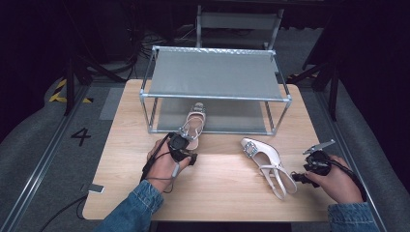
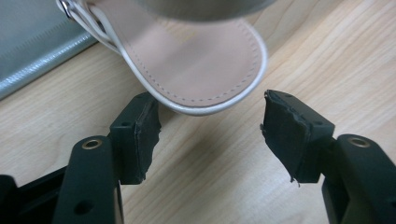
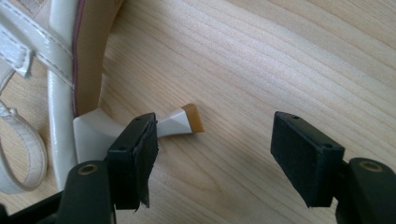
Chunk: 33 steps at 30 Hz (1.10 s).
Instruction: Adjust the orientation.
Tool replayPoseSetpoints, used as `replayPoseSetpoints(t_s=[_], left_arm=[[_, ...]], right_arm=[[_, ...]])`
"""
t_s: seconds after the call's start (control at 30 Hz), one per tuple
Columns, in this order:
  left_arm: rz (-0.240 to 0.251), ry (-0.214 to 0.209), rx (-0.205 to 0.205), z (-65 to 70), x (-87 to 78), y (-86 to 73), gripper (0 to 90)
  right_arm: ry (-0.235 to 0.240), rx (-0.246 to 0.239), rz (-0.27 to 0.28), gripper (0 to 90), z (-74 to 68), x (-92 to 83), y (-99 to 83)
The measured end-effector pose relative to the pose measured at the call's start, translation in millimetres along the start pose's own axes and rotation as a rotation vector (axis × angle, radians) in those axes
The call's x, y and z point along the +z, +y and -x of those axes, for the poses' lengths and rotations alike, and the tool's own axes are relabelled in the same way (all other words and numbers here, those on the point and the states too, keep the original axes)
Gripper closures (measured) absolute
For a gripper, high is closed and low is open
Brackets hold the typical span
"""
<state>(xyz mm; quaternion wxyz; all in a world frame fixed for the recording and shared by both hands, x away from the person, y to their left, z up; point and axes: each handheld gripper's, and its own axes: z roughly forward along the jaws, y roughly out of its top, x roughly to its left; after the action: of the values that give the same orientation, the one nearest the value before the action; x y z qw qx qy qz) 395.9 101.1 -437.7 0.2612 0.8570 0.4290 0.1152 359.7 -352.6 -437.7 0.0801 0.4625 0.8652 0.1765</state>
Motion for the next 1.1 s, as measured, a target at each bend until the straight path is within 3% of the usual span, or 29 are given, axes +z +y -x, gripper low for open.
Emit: replayPoseSetpoints(t_s=[0.27,0.43,0.57,0.7,0.8,0.97,1.1], left_arm=[[0.026,0.016,-0.008,-8.7,15.7,-1.2,41.6],[0.092,-0.003,-0.022,-12.8,22.4,-1.5,44.2],[0.121,-0.024,-0.029,-11.5,22.0,-1.6,57.8],[0.153,-0.015,-0.025,-11.7,14.4,1.2,74.5],[0.149,-0.028,-0.046,-11.0,12.7,3.5,75.4],[0.170,-0.038,-0.045,-10.3,8.6,10.4,76.4],[0.166,-0.077,-0.065,-7.8,7.4,18.5,76.6]], right_arm=[[0.002,0.007,-0.002,33.1,1.2,-0.5,-2.8],[-0.003,0.011,-0.001,32.9,1.5,-0.7,-4.4],[-0.002,0.017,0.003,32.9,1.5,-2.2,-5.6],[-0.004,0.015,-0.002,32.9,2.0,-2.1,-6.7],[-0.003,0.020,0.001,32.8,2.0,-2.7,-7.3],[-0.008,0.023,0.004,32.7,3.3,-3.3,-9.0],[-0.009,0.036,0.003,32.7,4.0,-3.5,-11.3]])
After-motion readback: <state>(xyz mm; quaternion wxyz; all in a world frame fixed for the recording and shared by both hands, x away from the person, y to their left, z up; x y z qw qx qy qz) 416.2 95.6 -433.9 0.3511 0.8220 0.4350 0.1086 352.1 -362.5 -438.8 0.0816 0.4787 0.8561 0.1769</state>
